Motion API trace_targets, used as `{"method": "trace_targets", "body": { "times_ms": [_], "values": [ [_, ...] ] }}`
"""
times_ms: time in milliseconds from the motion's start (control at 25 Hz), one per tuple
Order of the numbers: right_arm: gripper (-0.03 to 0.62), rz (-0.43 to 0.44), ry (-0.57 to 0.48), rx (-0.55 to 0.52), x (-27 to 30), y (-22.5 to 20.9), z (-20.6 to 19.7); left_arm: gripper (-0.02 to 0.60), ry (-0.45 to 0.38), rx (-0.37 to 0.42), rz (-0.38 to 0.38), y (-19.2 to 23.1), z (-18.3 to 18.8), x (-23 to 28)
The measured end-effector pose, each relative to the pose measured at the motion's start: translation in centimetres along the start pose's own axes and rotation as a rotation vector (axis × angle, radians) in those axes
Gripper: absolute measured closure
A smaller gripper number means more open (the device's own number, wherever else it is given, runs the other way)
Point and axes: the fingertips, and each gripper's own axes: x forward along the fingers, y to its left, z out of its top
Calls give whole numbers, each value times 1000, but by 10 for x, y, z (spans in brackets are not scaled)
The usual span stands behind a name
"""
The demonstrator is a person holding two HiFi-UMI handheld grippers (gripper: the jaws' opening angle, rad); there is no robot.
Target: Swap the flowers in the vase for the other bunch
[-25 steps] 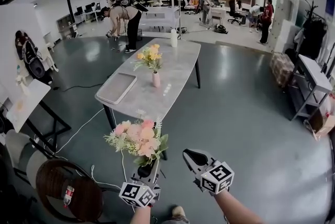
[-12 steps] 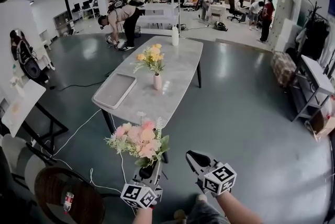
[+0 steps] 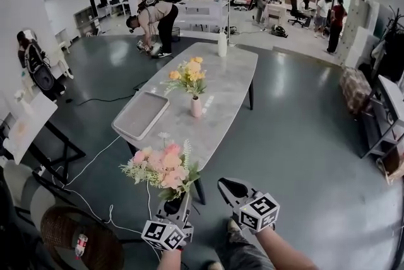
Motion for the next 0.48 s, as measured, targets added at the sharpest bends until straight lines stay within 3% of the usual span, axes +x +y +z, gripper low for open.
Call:
{"method": "trace_targets", "body": {
  "times_ms": [480],
  "values": [
    [562, 73, 45, -3, 58, -92, 22, 499, -50, -22, 70, 33, 11, 98]
  ]
}}
